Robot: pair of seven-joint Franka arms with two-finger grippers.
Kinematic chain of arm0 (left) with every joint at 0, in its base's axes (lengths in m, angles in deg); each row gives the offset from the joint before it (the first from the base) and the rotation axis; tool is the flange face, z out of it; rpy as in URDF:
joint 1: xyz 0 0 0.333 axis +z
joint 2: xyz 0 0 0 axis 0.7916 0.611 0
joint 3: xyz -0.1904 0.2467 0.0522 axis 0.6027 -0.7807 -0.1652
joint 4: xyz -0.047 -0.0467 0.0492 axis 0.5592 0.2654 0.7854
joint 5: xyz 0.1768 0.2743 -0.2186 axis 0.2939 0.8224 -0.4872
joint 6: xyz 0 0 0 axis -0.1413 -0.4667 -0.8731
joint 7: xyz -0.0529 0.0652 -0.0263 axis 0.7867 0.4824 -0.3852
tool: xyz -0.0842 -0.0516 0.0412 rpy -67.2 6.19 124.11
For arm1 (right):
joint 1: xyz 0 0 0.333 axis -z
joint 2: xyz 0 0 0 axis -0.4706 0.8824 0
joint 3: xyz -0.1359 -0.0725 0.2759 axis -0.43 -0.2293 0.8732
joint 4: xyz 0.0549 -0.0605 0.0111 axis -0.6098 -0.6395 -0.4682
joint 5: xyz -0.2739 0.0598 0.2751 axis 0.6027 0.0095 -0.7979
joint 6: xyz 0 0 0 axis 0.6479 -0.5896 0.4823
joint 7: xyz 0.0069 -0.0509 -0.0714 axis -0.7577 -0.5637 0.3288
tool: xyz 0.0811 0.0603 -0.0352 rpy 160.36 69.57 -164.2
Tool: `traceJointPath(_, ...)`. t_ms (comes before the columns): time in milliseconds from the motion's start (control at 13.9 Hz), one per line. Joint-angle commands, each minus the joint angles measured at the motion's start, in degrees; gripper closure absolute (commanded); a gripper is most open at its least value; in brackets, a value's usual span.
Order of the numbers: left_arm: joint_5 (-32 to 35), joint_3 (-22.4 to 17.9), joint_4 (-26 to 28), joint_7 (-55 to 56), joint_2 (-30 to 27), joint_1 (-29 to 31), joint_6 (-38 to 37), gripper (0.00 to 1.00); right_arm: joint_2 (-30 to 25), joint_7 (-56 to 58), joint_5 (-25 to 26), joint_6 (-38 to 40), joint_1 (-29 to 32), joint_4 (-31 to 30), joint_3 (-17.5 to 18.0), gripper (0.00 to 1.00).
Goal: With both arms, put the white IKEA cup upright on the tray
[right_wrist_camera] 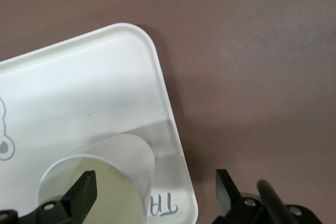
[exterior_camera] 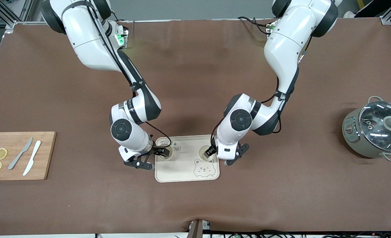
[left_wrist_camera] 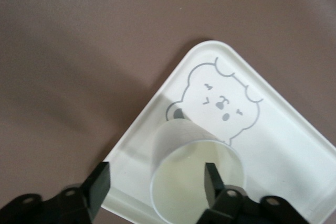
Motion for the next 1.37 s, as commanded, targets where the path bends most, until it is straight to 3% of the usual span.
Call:
traceJointPath(0,1.2,-1.0,0.8,-0.4,-4.1,0.0,-1.6,0.00,-4.8,-0.5,0.0,6.4,0.2,-0.5,0.0,0.00)
traceJointPath(433,6.2,-0.9,2.2,-7.7,-12.0,4.7,-10.3,0.00,-22.3,0.5,0.1,31.1,3.5,-0.2,-0.2,0.00)
traceJointPath(722,6.2,-0.9,4.2,-17.8,-17.0,10.0,-16.8,0.00,-35.4,12.9,3.0,47.4,10.6,-0.2,-0.4,0.00)
traceJointPath(938,6.2,-0.8,8.1,-25.5,-21.4,14.7,-17.7,0.00,-41.5,23.2,8.4,51.9,17.5,-0.3,-0.4,0.00)
traceJointPath(1299,6.2,-0.8,9.6,-38.9,-25.9,22.3,-21.8,0.00,-41.5,34.8,8.2,47.9,32.4,-1.1,-0.2,0.00)
